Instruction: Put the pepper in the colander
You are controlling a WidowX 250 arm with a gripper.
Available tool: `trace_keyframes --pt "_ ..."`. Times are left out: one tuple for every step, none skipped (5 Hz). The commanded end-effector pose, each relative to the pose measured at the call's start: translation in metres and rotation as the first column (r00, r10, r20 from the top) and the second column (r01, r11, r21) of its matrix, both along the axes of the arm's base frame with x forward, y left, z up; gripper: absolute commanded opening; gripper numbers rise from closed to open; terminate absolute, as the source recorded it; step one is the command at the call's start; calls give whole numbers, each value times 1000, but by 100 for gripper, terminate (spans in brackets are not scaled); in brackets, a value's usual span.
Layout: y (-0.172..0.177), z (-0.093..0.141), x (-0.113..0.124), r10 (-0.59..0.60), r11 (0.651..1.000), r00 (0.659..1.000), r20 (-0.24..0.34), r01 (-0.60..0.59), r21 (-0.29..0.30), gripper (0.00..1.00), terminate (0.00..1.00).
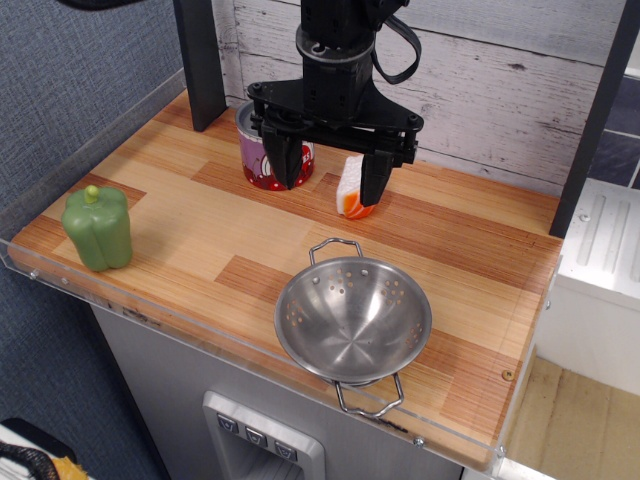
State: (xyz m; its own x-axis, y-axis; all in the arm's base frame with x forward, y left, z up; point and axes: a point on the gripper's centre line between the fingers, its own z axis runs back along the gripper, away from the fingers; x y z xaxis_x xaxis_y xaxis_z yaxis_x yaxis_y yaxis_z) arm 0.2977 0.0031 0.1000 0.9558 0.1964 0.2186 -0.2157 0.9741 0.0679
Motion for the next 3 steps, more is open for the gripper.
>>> trace_keyframes --pt "0 0 0 0 1000 1000 0 0 0 100 0" --pt "23 7 -14 104 994 995 5 -104 24 100 0" --pt "59 11 -29 164 986 986 -20 -164 24 100 0"
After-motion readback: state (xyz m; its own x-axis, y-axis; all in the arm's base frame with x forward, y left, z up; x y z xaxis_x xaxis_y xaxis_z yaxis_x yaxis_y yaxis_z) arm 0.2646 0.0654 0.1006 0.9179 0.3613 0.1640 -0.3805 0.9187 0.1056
